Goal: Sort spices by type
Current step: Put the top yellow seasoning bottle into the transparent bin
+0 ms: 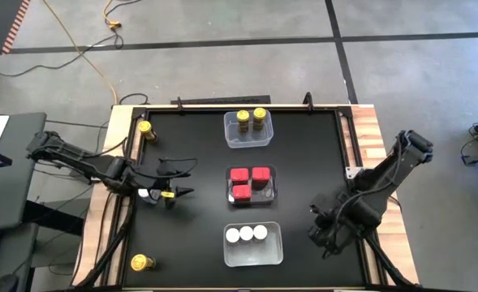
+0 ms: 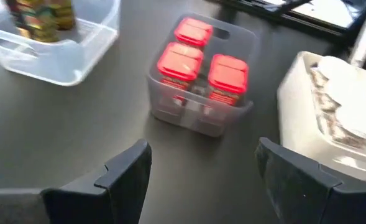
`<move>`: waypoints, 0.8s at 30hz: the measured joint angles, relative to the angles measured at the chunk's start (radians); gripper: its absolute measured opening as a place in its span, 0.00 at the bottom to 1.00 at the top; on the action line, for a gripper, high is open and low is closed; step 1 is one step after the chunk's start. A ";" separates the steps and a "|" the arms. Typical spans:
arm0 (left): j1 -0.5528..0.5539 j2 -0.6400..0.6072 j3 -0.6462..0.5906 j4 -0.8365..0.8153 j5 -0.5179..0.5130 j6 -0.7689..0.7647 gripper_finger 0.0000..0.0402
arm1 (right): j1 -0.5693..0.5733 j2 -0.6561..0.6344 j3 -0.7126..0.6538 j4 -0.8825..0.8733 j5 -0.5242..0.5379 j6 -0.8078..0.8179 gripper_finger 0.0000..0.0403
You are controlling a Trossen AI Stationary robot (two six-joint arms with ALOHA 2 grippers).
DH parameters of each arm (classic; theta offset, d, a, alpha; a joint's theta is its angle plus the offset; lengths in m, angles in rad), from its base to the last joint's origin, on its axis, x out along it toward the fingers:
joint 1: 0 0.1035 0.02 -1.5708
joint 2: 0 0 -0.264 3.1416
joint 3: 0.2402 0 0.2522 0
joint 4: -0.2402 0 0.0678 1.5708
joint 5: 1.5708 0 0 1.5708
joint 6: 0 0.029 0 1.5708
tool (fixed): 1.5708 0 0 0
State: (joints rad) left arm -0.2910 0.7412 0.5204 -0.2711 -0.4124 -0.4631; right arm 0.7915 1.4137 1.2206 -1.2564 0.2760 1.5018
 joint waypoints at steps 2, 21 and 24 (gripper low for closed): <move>0.021 -0.002 0.004 -0.001 -0.013 0.011 0.69 | -0.004 -0.020 -0.023 0.039 0.000 -0.105 0.18; 0.280 -0.002 0.094 0.002 -0.023 0.199 0.69 | -0.185 -0.020 -0.034 0.229 0.173 -0.595 0.04; 0.307 -0.002 0.113 0.002 -0.023 0.258 0.69 | -0.223 -0.057 -0.054 0.255 0.181 -0.656 0.03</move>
State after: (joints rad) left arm 0.0159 0.7391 0.6331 -0.2695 -0.4351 -0.2053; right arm 0.5690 1.3565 1.1661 -1.0015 0.4567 0.8460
